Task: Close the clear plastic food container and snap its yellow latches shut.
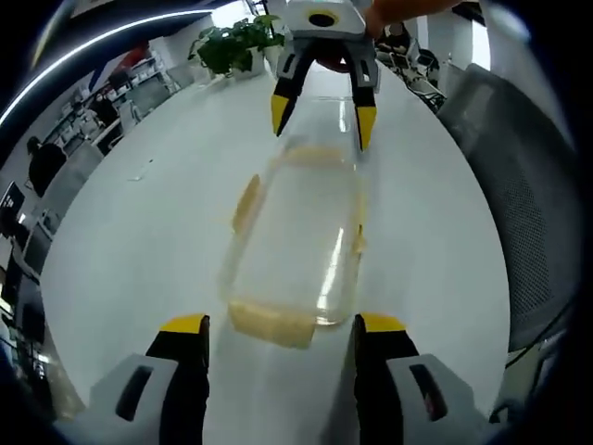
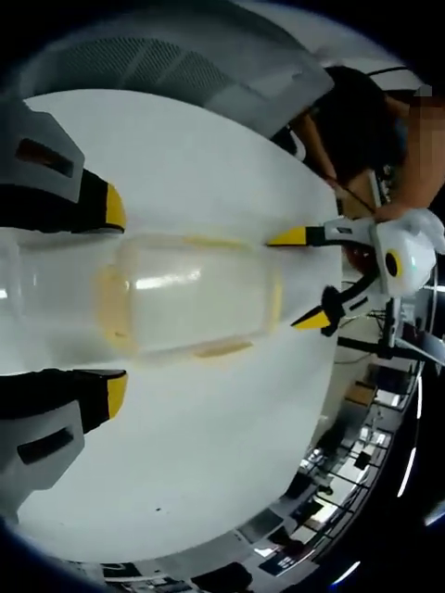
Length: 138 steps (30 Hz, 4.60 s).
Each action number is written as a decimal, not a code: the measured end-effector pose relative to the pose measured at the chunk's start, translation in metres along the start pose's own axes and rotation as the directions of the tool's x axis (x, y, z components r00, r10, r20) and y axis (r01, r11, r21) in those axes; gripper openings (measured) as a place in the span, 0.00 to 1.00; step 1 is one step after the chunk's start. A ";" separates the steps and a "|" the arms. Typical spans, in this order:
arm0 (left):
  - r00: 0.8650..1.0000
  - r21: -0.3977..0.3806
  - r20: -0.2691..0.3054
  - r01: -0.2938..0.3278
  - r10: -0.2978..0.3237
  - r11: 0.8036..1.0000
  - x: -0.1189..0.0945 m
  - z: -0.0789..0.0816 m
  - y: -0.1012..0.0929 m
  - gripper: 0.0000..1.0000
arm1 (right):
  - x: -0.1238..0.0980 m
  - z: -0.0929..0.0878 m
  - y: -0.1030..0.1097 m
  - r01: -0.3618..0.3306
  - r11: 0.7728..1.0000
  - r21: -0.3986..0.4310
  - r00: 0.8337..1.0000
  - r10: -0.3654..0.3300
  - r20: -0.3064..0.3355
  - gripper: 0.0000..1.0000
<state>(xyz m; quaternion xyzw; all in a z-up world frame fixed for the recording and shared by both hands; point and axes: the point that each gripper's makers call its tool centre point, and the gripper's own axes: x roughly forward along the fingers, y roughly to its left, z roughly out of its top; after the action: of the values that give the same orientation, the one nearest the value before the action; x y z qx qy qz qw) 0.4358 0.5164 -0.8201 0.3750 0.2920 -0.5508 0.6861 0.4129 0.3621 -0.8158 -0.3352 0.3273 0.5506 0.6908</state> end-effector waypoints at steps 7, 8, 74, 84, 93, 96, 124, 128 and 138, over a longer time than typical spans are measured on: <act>0.999 0.042 -0.026 0.047 -0.046 0.998 0.004 -0.003 -0.003 0.61 | 0.006 -0.001 -0.001 -0.015 1.000 -0.015 1.000 0.015 -0.018 0.58; 0.998 0.048 -0.028 0.050 -0.048 0.998 0.005 -0.004 -0.002 0.61 | 0.006 0.000 -0.002 -0.017 1.000 -0.016 1.000 0.017 -0.018 0.58; 0.970 0.097 -0.115 0.226 -0.214 0.969 0.009 -0.011 -0.005 0.39 | 0.022 -0.014 -0.001 -0.138 0.990 -0.021 0.971 0.131 -0.199 0.39; 0.968 0.103 -0.116 0.236 -0.224 0.966 0.010 -0.010 -0.007 0.39 | 0.023 -0.014 0.001 -0.128 0.992 -0.006 0.967 0.124 -0.221 0.39; 0.965 0.084 -0.131 0.239 -0.227 0.967 0.010 -0.011 -0.008 0.39 | 0.023 -0.014 0.000 -0.132 0.991 -0.011 0.966 0.126 -0.225 0.39; 0.968 0.082 -0.110 0.235 -0.226 0.968 0.008 -0.011 -0.009 0.39 | 0.021 -0.015 0.000 -0.134 0.991 -0.009 0.974 0.130 -0.187 0.39; 0.980 0.110 -0.096 0.186 -0.176 0.976 -0.022 0.019 -0.005 0.39 | -0.015 0.001 -0.002 -0.118 0.993 -0.007 0.980 0.116 -0.161 0.39; 0.984 0.120 -0.085 0.168 -0.159 0.978 -0.030 0.027 -0.002 0.39 | -0.025 0.005 -0.005 -0.111 0.994 -0.015 0.982 0.107 -0.155 0.39; 0.989 0.150 -0.066 0.144 -0.135 0.978 -0.043 0.050 0.004 0.39 | -0.051 0.010 -0.010 -0.089 0.996 -0.015 0.985 0.086 -0.152 0.39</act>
<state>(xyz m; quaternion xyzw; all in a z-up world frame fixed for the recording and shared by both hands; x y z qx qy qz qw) 0.4296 0.4978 -0.7568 0.4207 0.2931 -0.6078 0.6064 0.4140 0.3407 -0.7673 -0.3686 0.3873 0.5570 0.6356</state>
